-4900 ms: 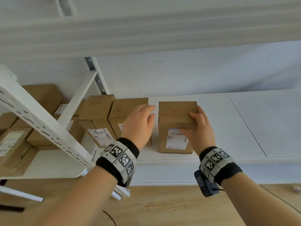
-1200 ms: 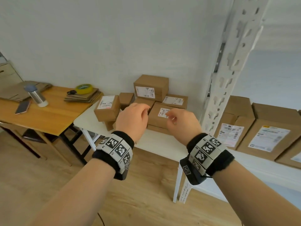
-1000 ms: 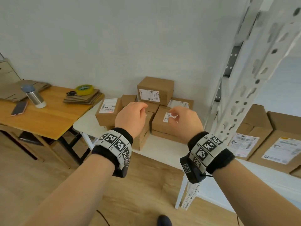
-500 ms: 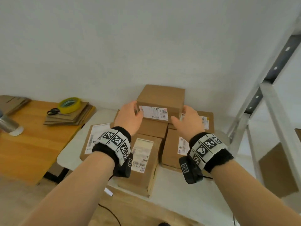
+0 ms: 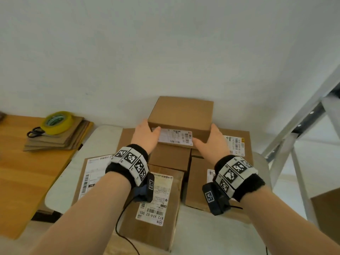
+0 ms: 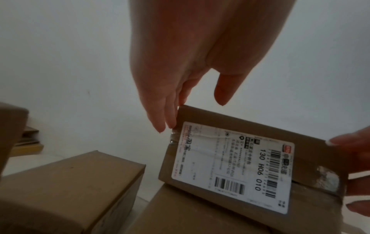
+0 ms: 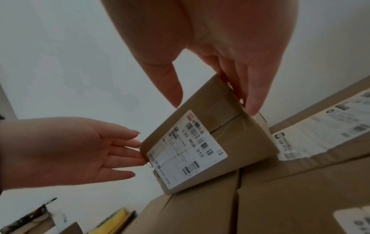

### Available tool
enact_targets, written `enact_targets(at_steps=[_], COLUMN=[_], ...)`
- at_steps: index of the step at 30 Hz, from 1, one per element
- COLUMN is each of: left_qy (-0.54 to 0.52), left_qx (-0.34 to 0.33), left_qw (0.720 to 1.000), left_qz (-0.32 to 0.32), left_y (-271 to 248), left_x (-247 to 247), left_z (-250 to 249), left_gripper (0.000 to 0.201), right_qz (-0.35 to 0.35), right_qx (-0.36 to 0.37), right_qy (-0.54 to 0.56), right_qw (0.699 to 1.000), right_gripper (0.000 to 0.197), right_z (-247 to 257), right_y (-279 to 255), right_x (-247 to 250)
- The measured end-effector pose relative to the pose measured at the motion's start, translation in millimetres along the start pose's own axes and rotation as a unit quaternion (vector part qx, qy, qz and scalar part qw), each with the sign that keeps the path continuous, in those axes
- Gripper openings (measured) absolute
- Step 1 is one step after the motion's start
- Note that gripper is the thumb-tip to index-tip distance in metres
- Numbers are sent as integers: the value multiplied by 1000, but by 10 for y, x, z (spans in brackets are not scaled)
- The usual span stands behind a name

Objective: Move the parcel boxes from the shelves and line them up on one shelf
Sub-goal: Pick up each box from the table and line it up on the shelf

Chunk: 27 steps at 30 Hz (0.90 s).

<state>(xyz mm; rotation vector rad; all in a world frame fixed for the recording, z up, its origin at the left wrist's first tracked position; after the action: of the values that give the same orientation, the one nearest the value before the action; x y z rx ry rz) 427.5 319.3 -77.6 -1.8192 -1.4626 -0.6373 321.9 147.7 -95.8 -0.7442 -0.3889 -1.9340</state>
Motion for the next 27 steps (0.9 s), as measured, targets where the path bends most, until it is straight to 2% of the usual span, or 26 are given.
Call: enact_targets(at_steps=[5, 9, 12, 16, 22, 25, 27], left_qy=[6, -24, -55, -83, -46, -13, 6], left_qx=[-13, -37, -52, -78, -125, -125, -130], left_qw=[1000, 998, 995, 990, 985, 986, 985], left_qz=[-27, -45, -69, -86, -113, -111, -112], left_y=[-194, -571, -937, -1568, -2762, -3276, -3536], left_x=[124, 227, 301, 367, 531, 556, 546], left_z=[-15, -39, -4, 124, 267, 327, 375], left_gripper=[50, 49, 48, 47, 52, 36, 35], right_qz=[-49, -102, -138, -145, -174, -199, -201], right_qx=[30, 58, 87, 99, 128, 115, 113], right_qy=[37, 84, 133, 194, 224, 249, 234], right_qw=[998, 989, 978, 965, 950, 941, 945], right_gripper=[77, 77, 67, 55, 52, 48, 46], right_z=[50, 156, 225, 217, 124, 84, 49], right_y=[-182, -552, -912, -1510, -2528, -2991, -3250], right_x=[111, 323, 476, 640, 834, 937, 1002])
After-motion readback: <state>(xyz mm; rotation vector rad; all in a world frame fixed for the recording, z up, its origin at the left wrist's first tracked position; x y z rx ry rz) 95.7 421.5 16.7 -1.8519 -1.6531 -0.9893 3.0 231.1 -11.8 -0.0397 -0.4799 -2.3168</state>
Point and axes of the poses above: each hand's wrist, its own y-axis towards the middle knuckle, its own x-axis out of the back of the hand, z = x × y, the point moved 3 cm from there along y, towards the middle knuckle, and after that the axes turned 8 degrees about x, right-handed, at the moved point
